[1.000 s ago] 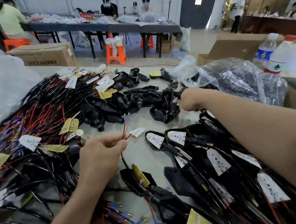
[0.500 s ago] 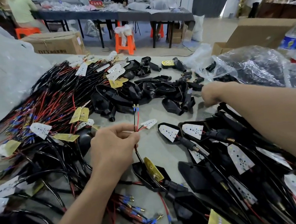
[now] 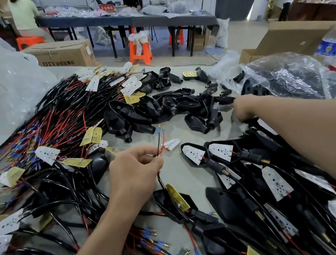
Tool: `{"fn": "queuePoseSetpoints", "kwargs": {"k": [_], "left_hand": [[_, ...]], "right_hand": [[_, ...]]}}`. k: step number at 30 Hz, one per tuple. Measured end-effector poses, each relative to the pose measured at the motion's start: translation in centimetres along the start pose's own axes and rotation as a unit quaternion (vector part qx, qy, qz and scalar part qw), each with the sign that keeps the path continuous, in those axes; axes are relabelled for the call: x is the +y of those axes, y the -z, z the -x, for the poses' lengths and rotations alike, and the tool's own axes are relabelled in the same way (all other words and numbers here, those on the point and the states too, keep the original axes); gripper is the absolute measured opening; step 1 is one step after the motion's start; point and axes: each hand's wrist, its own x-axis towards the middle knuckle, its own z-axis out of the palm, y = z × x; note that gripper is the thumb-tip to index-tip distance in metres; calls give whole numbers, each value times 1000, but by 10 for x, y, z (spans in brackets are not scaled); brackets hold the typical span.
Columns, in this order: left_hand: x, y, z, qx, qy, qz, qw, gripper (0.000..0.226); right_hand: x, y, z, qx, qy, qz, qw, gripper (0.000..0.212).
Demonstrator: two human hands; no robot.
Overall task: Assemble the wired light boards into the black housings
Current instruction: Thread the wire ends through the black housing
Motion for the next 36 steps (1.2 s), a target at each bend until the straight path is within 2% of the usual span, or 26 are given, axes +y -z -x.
{"fn": "queuePoseSetpoints", "kwargs": {"k": [5, 9, 10, 12, 14, 16, 17, 19, 20, 23, 26, 28, 30, 33, 36], "left_hand": [[2, 0, 0, -1, -9, 3, 1000, 17], [4, 0, 5, 16, -33, -14, 999, 17], [4, 1, 6, 31, -41, -30, 998, 16], [5, 3, 9, 61, -55, -63, 995, 14], [6, 4, 9, 69, -92, -96, 989, 18], [5, 3, 10, 73, -146, -140, 977, 18], [5, 2, 12, 79, -166, -153, 971, 19], [4, -1, 14, 81, -178, -135, 971, 27], [4, -1, 16, 74, -171, -111, 976, 31], [7, -2, 22, 49, -152, -54, 986, 28], [10, -1, 24, 46, -161, -45, 985, 30], [10, -1, 24, 44, -162, -42, 985, 25], [8, -1, 25, 35, -161, -40, 985, 21], [6, -1, 24, 16, -158, -43, 986, 20], [5, -1, 24, 3, -160, -53, 986, 22]], "right_hand": [[-9, 14, 11, -19, 38, 57, 997, 22], [-15, 34, 24, -36, 62, -20, 997, 8], [-14, 39, 27, -2, 67, -40, 997, 9], [-18, 48, 39, 99, 67, -86, 989, 27], [-28, 57, 61, 182, 84, -191, 961, 30], [-44, 59, 90, 211, 105, -353, 905, 30], [-54, 57, 106, 200, 113, -468, 853, 31], [-75, 46, 137, 149, 135, -687, 699, 35], [-87, 38, 149, 129, 142, -756, 625, 37], [-115, 15, 173, 117, 123, -866, 470, 32], [-129, -1, 179, 110, 66, -930, 343, 22], [-132, -9, 180, 107, 51, -949, 294, 20], [-131, -15, 181, 108, 52, -956, 269, 19], [-129, -19, 179, 118, 39, -955, 270, 20], [-126, -22, 177, 117, 39, -959, 255, 24]]}}
